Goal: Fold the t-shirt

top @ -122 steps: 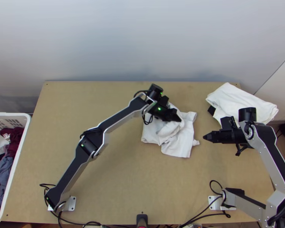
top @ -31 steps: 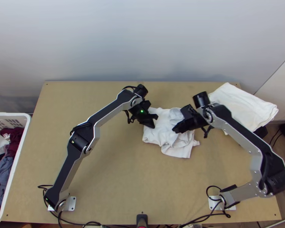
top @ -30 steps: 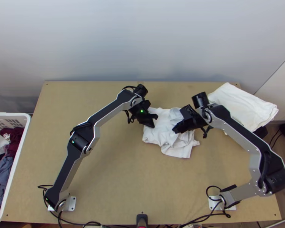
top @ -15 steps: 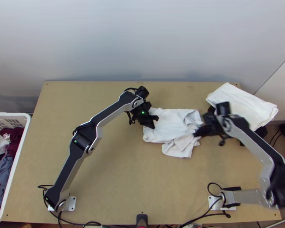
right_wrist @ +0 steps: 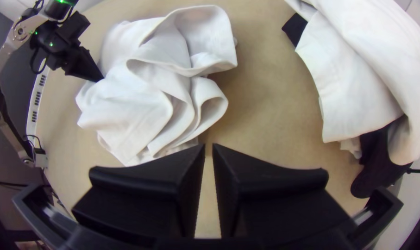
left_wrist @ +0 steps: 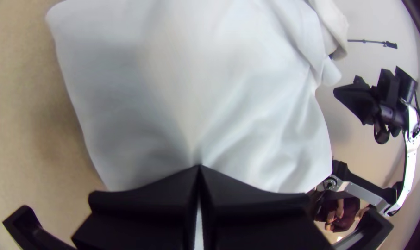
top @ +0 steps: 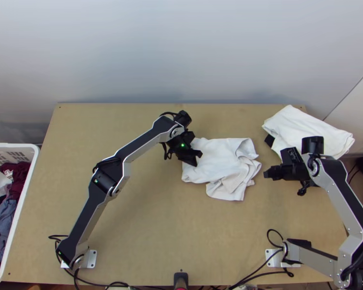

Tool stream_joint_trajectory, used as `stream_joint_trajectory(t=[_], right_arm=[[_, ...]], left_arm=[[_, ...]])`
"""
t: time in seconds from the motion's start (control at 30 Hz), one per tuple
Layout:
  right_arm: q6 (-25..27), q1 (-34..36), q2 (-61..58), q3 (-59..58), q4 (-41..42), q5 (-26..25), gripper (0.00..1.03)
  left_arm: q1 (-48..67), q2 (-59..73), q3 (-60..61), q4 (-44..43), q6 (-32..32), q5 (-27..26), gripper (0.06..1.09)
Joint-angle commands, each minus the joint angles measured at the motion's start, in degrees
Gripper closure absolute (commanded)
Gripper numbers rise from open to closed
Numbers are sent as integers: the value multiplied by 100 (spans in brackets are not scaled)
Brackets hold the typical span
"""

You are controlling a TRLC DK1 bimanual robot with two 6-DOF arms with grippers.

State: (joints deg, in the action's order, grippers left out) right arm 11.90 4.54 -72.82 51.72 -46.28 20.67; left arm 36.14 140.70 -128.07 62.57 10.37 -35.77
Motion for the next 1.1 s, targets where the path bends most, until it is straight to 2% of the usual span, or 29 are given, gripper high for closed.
stream_joint_trajectory(t=[0.0, 0.03, 0.07, 0.13, 0.23, 0.43, 0.53, 0.73, 0.97, 1.07], right_arm=[[-689, 21, -180, 224, -92, 394, 67], [-786, 30, -242, 233, -100, 456, 53], [-803, 21, -321, 242, -109, 491, 40], [-768, 3, -479, 224, -109, 535, 30], [-751, 39, -848, 224, -109, 983, 12], [-619, 100, -1279, 409, -56, 1256, 7], [-557, 302, -1516, 628, -56, 1669, 7], [-452, 689, -2123, 804, -21, 2486, 8], [-382, 513, -2545, 830, 269, 2521, 8], [-390, 337, -2659, 795, 383, 2688, 8]], left_arm=[[-28, -263, 1, 274, -255, -35, 45], [-46, -324, -7, 274, -255, -44, 17], [-72, -403, -7, 283, -290, -35, 10], [-186, -562, -16, 283, -360, -35, 10], [-450, -799, -25, 344, -352, -44, 10], [-986, -1344, 10, 986, -765, -27, 10], [-1118, -1669, 204, 1258, -1028, 9, 10], [-1285, -2179, 625, 1399, -1072, 26, 10], [-1390, -2504, 1065, 1408, -1107, 96, 10], [-1390, -2645, 1329, 1328, -1151, 167, 10]])
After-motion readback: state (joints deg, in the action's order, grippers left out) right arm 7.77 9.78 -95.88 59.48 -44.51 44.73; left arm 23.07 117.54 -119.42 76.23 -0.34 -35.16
